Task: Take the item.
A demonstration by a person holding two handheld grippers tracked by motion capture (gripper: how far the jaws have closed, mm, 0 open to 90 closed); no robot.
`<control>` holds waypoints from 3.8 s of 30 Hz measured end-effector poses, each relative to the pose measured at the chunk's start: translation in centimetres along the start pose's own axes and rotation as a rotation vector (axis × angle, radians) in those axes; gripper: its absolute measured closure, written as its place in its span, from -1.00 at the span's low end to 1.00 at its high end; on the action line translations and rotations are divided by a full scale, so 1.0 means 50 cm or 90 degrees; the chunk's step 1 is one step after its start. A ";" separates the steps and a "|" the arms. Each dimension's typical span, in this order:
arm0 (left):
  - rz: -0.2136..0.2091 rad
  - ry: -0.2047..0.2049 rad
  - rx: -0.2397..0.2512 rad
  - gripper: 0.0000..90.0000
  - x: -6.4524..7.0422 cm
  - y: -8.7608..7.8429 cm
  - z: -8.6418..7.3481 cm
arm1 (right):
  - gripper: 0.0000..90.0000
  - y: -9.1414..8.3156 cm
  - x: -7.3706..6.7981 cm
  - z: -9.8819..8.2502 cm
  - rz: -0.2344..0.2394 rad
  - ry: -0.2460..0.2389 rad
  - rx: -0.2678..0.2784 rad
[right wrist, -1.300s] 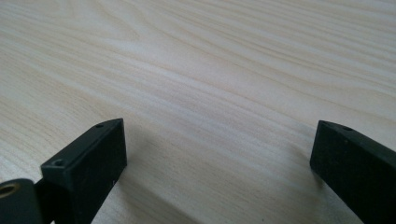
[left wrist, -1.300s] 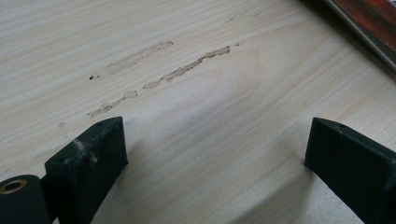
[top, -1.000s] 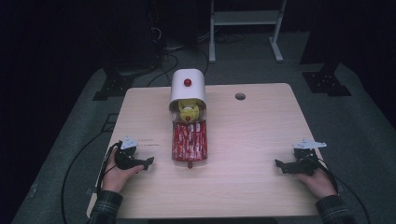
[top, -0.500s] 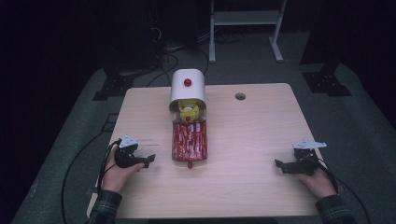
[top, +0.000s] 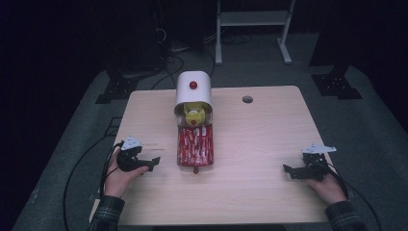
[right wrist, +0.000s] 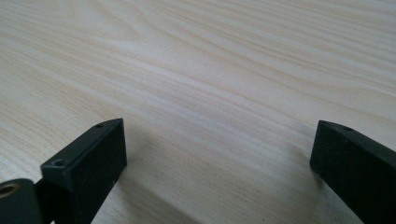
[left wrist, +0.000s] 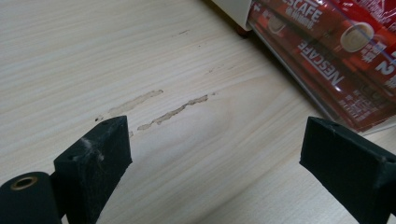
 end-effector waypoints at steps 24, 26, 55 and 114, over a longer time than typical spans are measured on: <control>-0.012 0.006 0.001 -0.82 0.019 -0.015 0.031 | -0.93 0.000 0.000 0.000 0.000 0.000 0.000; -0.013 0.006 0.001 -0.82 0.021 -0.016 0.033 | -0.93 0.000 0.000 0.000 0.000 0.000 0.000; -0.033 0.009 0.023 -0.82 0.051 -0.024 0.081 | -0.93 0.000 0.000 0.000 0.000 -0.001 0.000; -0.061 0.038 0.036 -0.82 0.119 0.003 0.159 | -0.93 0.000 0.000 0.000 0.000 -0.001 0.000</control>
Point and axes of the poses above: each handheld gripper's, and its own axes: y roughly forward along the jaws, z roughly out of its top, x roughly to its right, the point moved 9 cm from there along y, roughly forward along the jaws, and after that the axes turned 7 degrees about -x, right-handed, at the moved point
